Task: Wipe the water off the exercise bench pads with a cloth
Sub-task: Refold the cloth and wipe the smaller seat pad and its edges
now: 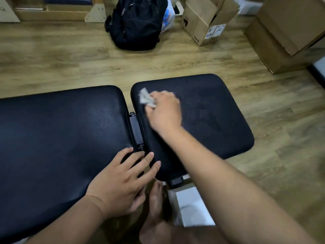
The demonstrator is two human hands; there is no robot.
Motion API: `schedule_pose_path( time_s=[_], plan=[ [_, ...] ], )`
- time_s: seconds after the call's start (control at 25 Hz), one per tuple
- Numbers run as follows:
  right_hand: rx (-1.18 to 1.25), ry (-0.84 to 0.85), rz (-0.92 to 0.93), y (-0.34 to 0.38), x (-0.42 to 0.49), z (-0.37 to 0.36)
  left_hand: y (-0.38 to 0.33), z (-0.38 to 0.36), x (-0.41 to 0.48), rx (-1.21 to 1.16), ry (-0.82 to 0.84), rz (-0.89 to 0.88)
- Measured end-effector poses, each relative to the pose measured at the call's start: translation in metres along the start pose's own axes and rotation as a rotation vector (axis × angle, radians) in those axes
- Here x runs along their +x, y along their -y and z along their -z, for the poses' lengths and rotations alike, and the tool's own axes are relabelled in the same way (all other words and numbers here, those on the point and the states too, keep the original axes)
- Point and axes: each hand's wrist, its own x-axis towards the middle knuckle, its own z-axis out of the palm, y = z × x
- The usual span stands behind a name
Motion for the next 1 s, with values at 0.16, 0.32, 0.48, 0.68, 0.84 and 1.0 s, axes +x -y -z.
schedule_pose_path(
  time_s=[0.16,0.32,0.48,0.68,0.84,1.0],
  plan=[
    [0.022,0.089,0.222,-0.003,0.003,0.007,0.002,0.000,0.001,-0.009,0.003,0.002],
    [-0.149,-0.113,-0.205,-0.126,0.048,0.043,0.001,0.000,-0.001,-0.005,0.002,0.006],
    [-0.103,-0.178,-0.479,-0.143,0.067,0.047,0.000,-0.003,-0.001,-0.014,-0.001,0.011],
    [-0.027,0.160,0.187,0.023,-0.004,-0.004,0.001,0.000,0.000,0.018,0.011,-0.008],
    [0.109,0.012,0.279,-0.028,-0.001,0.003,0.000,-0.001,0.000,0.006,0.021,0.014],
    [0.030,-0.284,-0.366,-0.161,0.045,0.051,0.001,0.000,-0.001,-0.004,0.007,0.013]
  ],
)
